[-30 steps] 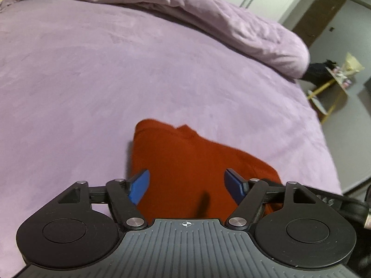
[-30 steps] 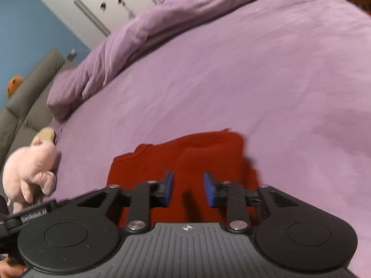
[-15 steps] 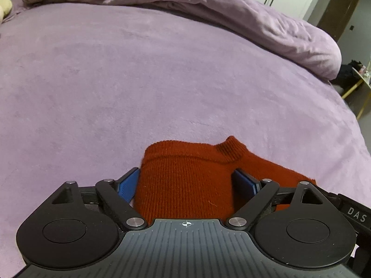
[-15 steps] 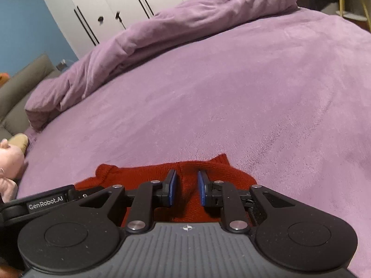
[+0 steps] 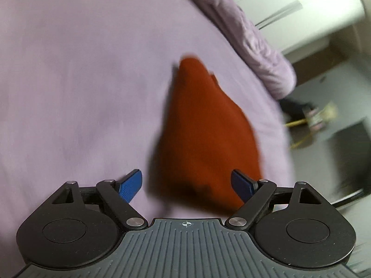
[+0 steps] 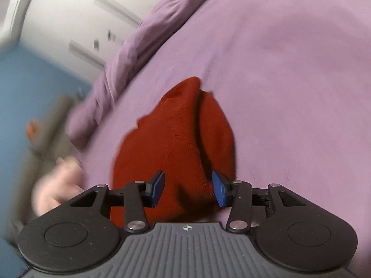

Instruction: Fold small clothes

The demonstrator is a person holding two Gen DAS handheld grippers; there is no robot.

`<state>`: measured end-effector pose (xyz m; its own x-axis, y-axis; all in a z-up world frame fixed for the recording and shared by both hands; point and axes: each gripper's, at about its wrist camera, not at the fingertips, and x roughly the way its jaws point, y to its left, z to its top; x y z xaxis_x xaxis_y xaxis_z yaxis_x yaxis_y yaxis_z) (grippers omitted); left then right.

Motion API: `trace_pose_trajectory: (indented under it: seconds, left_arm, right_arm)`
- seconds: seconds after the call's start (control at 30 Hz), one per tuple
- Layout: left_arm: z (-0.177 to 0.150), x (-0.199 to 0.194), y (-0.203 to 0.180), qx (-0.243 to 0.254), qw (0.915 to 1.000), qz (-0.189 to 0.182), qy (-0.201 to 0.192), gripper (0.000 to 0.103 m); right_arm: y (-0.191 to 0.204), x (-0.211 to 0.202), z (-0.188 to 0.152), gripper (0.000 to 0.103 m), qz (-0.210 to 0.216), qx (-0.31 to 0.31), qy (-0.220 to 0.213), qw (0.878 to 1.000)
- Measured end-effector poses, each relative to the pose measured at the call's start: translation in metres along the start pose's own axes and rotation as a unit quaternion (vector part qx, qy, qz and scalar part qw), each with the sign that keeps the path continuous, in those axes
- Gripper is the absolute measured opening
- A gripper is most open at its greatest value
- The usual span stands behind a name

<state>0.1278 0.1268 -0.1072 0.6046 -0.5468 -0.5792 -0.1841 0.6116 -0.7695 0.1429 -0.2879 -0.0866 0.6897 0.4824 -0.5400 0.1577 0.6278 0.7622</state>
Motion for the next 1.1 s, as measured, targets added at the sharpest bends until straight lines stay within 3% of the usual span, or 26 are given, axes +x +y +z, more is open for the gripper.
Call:
trace_pose_trajectory:
  seconds: [0.1,0.17,0.23,0.33,0.37,0.47,0.5,0.53,0.57,0.6,0.63,0.77,1.0,1.1]
  left_arm:
    - [-0.015,0.006,0.012,-0.083,0.9945,-0.059,0.027,0.084]
    - [-0.015,0.012,0.013,-0.095,0.9921,-0.081,0.015,0.084]
    - [-0.011,0.02,0.008,-0.095,0.9933,-0.067,0.004,0.084]
    - [-0.005,0.038,0.005,-0.097,0.995,-0.024,0.006,0.083]
    - [-0.003,0.042,0.007,-0.113,0.9935,-0.013,0.004,0.081]
    - [-0.001,0.037,0.014,-0.165,0.9856,-0.029,-0.019,0.073]
    - [-0.001,0.034,0.017,-0.176,0.9833,-0.039,-0.025,0.065]
    - [0.0,0.031,0.019,-0.179,0.9826,-0.04,-0.027,0.062]
    - [0.001,0.03,0.02,-0.177,0.9832,-0.036,-0.027,0.056]
    - [0.002,0.029,0.021,-0.171,0.9844,-0.032,-0.025,0.055]
    - [0.002,0.027,0.021,-0.168,0.9852,-0.027,-0.025,0.055]
    - [0.005,0.015,0.021,-0.151,0.988,-0.018,-0.026,0.055]
    - [-0.001,0.017,0.012,-0.146,0.986,-0.079,0.008,0.06]
    - [0.004,0.025,0.004,-0.119,0.9911,-0.06,-0.005,0.06]
  right_arm:
    - [-0.015,-0.007,0.0,0.046,0.017,0.072,0.024,0.997]
    - [-0.016,-0.007,0.0,0.046,0.049,0.115,0.035,0.992]
    - [-0.009,-0.004,-0.005,0.046,0.056,0.105,0.039,0.992]
    - [-0.003,0.013,-0.012,0.045,0.021,0.09,0.042,0.995]
    - [-0.003,0.018,-0.013,0.036,0.015,0.095,0.041,0.994]
    - [0.001,0.028,-0.015,0.014,0.0,0.102,0.028,0.994]
    - [0.0,0.029,-0.015,0.008,0.013,0.121,0.032,0.992]
    - [-0.008,0.031,-0.016,0.008,0.06,0.167,0.042,0.983]
    - [-0.017,0.032,-0.019,0.008,0.12,0.221,0.047,0.967]
    - [-0.025,0.03,-0.021,0.008,0.154,0.253,0.043,0.954]
    - [-0.029,0.029,-0.021,0.008,0.164,0.263,0.037,0.95]
    - [-0.03,0.028,-0.022,0.008,0.073,0.209,0.052,0.974]
    - [-0.02,0.03,-0.021,0.008,0.082,0.204,0.047,0.974]
    - [-0.018,0.026,-0.02,0.008,0.088,0.204,0.046,0.974]
